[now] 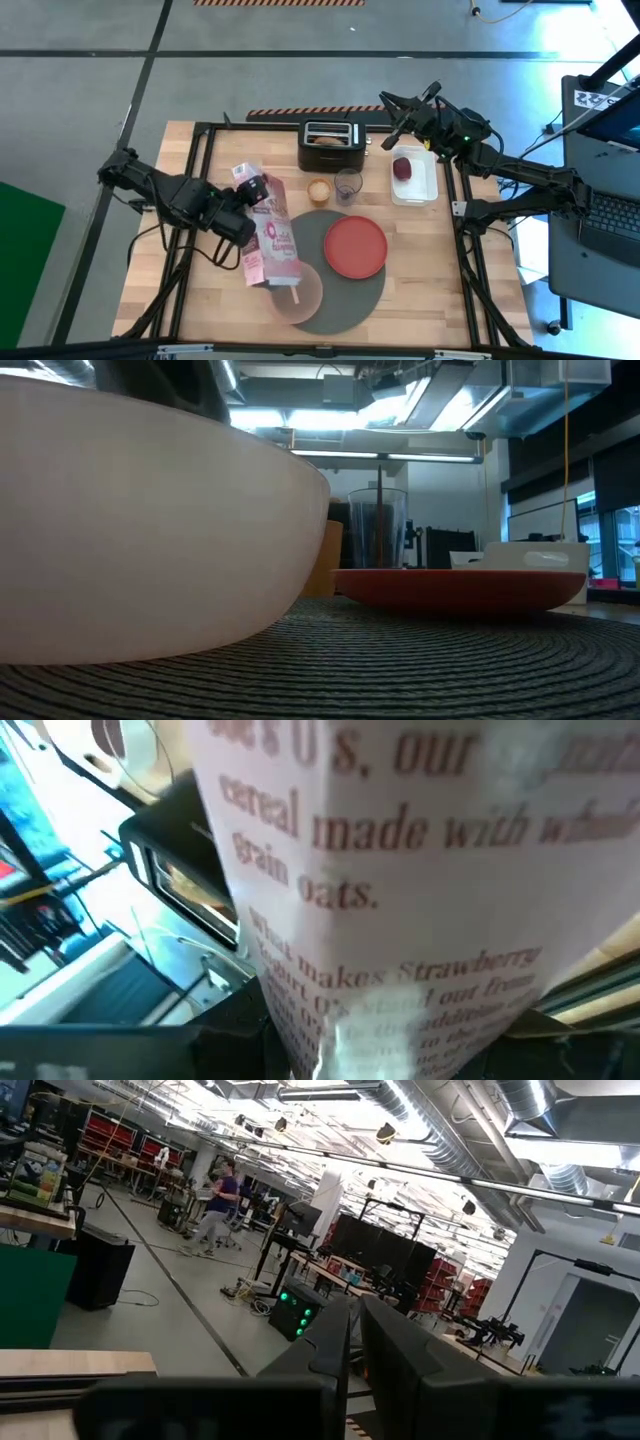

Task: Arrange a breakfast setting
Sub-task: Pour the cereal from the cereal box into the light pink bowl

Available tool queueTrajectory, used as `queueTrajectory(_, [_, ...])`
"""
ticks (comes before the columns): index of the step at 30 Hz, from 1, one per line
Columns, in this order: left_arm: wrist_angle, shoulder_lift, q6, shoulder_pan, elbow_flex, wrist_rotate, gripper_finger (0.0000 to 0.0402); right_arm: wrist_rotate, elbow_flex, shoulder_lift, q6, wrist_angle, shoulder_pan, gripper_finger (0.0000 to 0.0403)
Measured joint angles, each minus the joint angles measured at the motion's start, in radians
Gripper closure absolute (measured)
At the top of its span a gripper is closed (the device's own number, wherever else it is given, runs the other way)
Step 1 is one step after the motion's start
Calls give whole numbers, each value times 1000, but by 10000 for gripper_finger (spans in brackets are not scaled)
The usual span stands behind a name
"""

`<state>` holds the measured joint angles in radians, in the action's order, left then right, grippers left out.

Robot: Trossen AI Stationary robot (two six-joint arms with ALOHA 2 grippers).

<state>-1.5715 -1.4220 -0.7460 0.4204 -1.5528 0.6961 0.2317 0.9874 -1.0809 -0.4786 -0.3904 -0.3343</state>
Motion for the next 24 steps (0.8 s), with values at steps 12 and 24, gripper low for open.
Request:
queueTrajectory(12, [3,-30,1,46,0,147,244,-19,0,0,1,0,0,368])
queueTrajectory(24, [-1,-79,-54,111,0,200,244,-53,0,0,2,8,0,368])
